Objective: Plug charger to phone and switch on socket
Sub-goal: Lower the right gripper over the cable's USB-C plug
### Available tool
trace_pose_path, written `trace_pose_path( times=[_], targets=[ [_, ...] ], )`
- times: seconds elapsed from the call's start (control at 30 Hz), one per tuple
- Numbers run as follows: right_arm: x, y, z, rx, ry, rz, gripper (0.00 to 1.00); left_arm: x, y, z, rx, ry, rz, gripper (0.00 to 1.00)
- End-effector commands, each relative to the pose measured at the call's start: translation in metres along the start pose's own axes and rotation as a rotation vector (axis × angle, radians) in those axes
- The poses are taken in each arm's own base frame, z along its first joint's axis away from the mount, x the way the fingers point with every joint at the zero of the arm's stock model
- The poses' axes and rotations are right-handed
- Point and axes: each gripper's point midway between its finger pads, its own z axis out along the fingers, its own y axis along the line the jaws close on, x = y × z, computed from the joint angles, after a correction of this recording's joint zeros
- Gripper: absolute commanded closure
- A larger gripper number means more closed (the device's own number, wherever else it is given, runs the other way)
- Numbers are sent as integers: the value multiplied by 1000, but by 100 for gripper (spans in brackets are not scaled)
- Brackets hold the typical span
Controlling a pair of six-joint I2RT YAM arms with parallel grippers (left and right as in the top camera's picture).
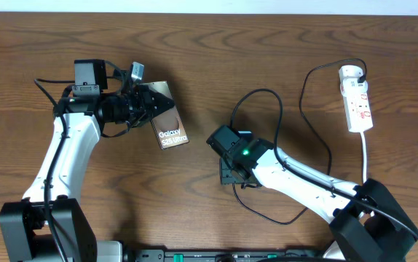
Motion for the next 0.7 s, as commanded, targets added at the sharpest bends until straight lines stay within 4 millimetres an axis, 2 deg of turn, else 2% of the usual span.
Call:
trace_pose_path(
  times=[0.0, 0.2, 0.4, 0.67],
  targets=[
    [-6, -2, 4, 24, -33, 17, 37, -3, -7, -2, 11, -8, 32, 93],
    [-7, -4, 17, 43, -21, 21, 43, -4, -5, -2, 1, -13, 33, 93],
    [3, -8, 45, 92, 39, 16, 46, -4, -4, -2, -5, -16, 32, 93],
    [3, -7, 46, 88, 39, 18, 51, -4, -4, -2, -5, -16, 32, 93]
  ],
)
